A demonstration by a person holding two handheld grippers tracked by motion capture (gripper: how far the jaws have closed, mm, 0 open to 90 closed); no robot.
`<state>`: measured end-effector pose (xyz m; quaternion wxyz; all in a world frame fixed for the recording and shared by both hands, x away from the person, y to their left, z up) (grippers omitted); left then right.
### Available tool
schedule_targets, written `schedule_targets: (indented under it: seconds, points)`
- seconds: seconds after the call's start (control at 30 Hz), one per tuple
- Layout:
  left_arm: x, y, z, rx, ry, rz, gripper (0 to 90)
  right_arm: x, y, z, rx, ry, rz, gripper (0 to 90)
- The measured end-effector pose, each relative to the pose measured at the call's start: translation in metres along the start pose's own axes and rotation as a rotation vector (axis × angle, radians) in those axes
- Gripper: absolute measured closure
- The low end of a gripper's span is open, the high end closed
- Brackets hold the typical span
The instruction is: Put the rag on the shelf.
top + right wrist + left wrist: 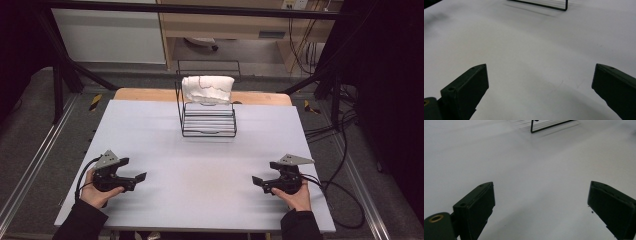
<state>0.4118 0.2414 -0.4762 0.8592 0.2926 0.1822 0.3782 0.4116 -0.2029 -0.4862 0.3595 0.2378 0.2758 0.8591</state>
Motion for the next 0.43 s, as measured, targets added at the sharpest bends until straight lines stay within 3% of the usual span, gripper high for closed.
schedule_targets:
  seconds: [0.43]
  points:
    - [-0.0001, -0.0014, -0.0104, 0.021, -0.002, 0.002, 7.4, -0.0003, -0.0015, -0.008, 0.018, -0.011, -0.004, 1.2]
Point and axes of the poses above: each handheld gripper's, and its own axes: y roughly backward along the jaws, z roughly out of its top, x roughly to its left, the point moved 8 cm from there along -y, roughly forward along the jaws, and after that the axes turned 7 degrees about x, right-handed, at the moved point
